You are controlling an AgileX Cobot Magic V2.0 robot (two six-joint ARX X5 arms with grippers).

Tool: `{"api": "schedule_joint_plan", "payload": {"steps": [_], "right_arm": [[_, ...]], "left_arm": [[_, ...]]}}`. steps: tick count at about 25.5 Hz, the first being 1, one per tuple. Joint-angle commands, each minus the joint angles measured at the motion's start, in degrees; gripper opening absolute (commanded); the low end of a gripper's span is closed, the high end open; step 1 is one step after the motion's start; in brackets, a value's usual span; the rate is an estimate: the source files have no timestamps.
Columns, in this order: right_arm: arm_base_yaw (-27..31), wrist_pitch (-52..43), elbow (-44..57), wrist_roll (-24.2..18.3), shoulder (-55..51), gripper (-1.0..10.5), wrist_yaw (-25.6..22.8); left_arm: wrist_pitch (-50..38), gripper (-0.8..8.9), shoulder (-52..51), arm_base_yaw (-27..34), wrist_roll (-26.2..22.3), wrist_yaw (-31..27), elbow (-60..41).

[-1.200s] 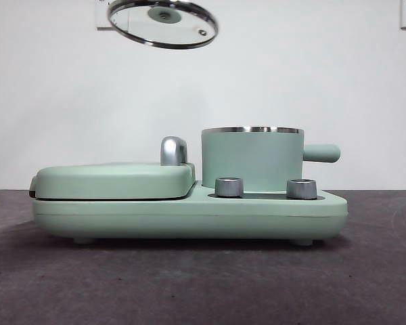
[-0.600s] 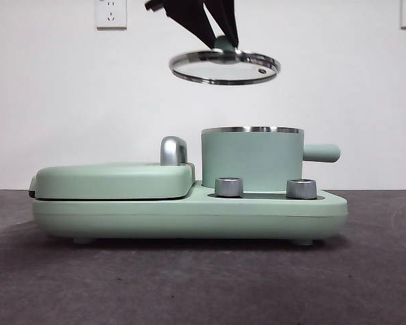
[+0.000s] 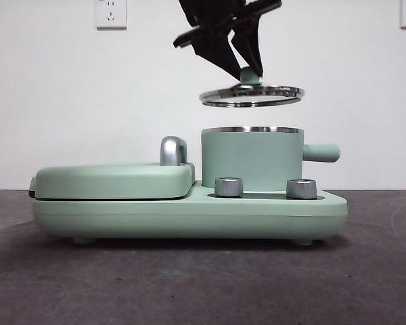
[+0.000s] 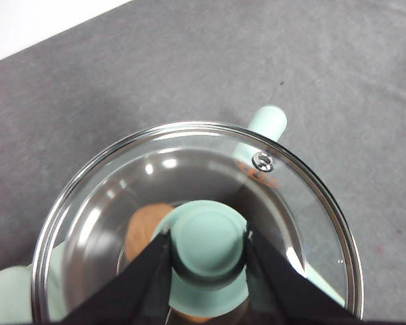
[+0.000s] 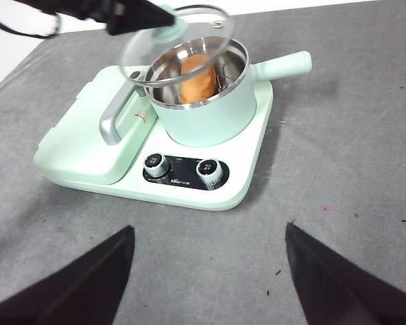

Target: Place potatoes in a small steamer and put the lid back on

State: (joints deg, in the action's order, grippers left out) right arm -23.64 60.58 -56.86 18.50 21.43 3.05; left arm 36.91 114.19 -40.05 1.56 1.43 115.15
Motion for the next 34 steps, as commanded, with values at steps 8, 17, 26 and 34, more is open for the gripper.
{"api": "schedule_joint_plan", "payload": {"steps": [8, 17, 26, 34], "right_arm": [[-0.39, -0.52, -0.46, 0.81, 0.13, 3.5, 0.11], [-0.39, -0.5, -0.46, 0.81, 0.13, 3.5, 0.11], [-0.39, -0.52, -0.46, 1.05, 0.13, 3.5, 0.09], [-0.39, -0.5, -0.46, 1.05, 0.13, 3.5, 0.0]], "left_arm": [[-2.71, 0.08, 5.09, -0.31, 0.37, -0.02, 1.36], [-4.11, 0.08, 6.29, 0.0, 0.42, -0.63, 1.36], [-3.52, 0.08, 6.29, 0.39, 0.37, -0.61, 1.36], [-3.08, 0.08, 8.02, 0.37, 0.11, -0.61, 1.36]]}}
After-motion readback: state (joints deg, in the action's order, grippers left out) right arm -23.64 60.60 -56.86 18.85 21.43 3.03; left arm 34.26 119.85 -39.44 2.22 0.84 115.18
